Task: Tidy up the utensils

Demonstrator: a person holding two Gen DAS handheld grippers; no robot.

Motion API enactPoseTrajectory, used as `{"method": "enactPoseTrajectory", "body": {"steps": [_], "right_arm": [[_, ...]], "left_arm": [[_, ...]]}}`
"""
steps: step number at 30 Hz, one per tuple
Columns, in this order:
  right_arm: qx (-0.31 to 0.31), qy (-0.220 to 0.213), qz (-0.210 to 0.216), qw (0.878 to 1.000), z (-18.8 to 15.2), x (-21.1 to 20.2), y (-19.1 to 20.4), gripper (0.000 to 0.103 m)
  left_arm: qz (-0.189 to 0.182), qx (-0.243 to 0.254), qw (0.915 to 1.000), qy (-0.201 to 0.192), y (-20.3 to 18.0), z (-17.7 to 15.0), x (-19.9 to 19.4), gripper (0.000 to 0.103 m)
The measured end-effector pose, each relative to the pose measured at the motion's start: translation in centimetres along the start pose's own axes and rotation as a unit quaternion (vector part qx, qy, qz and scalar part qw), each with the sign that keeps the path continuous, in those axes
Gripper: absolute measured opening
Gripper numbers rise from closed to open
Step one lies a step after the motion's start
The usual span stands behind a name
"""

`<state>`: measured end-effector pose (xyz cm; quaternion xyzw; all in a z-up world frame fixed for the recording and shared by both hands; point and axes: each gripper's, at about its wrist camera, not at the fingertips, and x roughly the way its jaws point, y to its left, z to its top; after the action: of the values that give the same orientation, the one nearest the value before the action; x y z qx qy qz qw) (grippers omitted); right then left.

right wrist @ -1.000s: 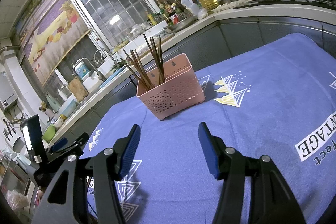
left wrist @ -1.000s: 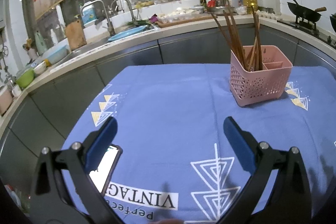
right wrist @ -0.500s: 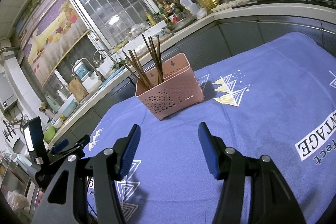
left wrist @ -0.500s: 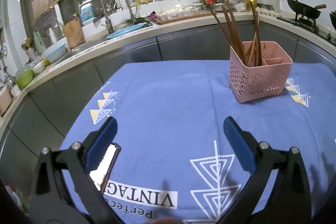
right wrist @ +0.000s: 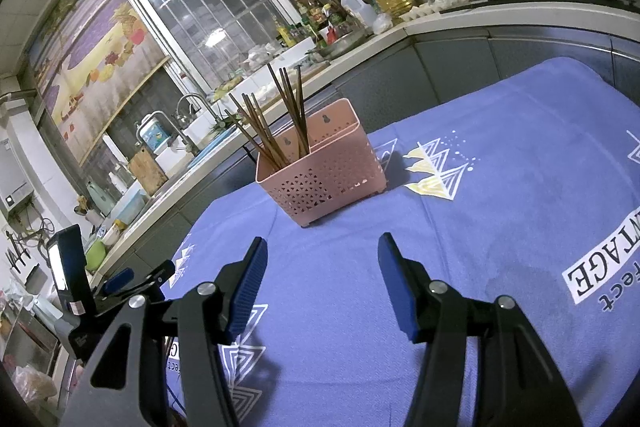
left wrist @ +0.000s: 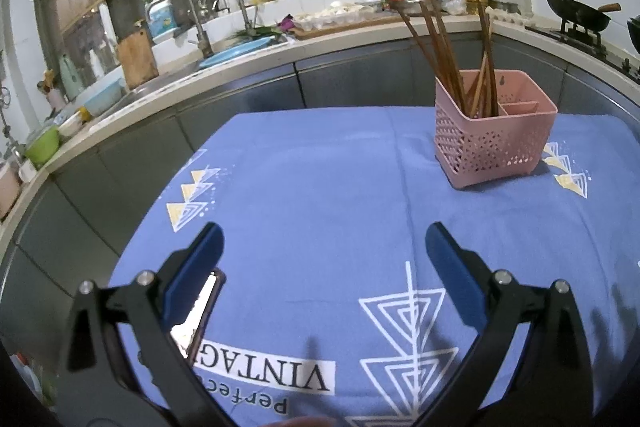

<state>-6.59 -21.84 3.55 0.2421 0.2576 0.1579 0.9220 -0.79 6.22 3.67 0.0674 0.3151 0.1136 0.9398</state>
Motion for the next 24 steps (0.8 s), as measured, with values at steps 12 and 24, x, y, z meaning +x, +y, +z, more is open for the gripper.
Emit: {"method": "enactPoseTrajectory", "body": {"steps": [12,24], "right_arm": [[0.001,0.0,0.0,1.0,0.0,0.0,0.0,0.058],[0.002,0.001,-0.001,1.0,0.0,-0.1,0.0,0.058]], "left_arm": [[-0.003,0.009,0.9999,0.004,-0.6,-0.2,0.1,0.097],[-0.012,0.024,0.9996,0.005,-1.4,-0.4,-0.1,0.097]]}}
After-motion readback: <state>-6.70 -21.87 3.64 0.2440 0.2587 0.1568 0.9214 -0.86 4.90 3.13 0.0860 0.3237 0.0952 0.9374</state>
